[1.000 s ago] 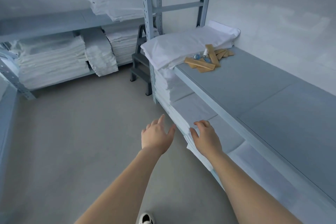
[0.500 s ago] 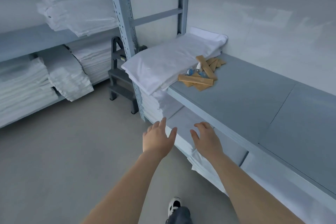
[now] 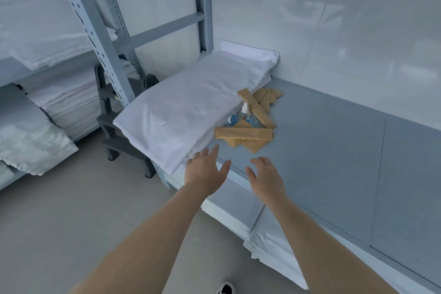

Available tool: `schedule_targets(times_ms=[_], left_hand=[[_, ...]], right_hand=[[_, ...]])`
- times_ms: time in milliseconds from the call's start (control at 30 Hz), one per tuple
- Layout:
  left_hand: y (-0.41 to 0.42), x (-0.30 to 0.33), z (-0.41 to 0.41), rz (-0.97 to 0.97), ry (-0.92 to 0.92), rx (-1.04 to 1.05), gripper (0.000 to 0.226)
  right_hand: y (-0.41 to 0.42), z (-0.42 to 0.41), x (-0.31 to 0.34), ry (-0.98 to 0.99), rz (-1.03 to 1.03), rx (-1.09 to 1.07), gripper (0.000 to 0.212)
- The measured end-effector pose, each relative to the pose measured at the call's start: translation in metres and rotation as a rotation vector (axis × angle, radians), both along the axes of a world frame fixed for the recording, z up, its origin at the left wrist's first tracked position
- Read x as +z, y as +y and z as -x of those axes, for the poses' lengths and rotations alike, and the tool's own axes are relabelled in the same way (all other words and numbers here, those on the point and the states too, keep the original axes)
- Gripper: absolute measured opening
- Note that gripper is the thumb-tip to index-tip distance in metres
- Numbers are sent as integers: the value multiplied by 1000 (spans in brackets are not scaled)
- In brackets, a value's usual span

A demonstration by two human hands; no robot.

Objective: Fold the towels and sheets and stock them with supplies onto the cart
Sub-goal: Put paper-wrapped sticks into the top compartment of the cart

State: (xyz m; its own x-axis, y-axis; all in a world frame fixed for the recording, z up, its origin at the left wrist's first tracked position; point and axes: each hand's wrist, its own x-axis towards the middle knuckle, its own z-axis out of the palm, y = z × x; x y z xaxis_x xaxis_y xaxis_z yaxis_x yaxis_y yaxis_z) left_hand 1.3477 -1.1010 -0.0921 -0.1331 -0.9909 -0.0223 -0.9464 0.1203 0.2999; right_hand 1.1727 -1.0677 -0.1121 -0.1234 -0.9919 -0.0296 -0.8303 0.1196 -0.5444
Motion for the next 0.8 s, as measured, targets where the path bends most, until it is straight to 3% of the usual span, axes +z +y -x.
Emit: schedule_targets(times_ms=[433, 800], left_hand=[[-116, -26, 27, -22, -2, -308, 61], [-187, -72, 58, -56, -103, -576, 75]], right_hand=[[-72, 13, -2, 72, -79, -216, 40], [-90, 2, -34, 50, -25, -411, 42]])
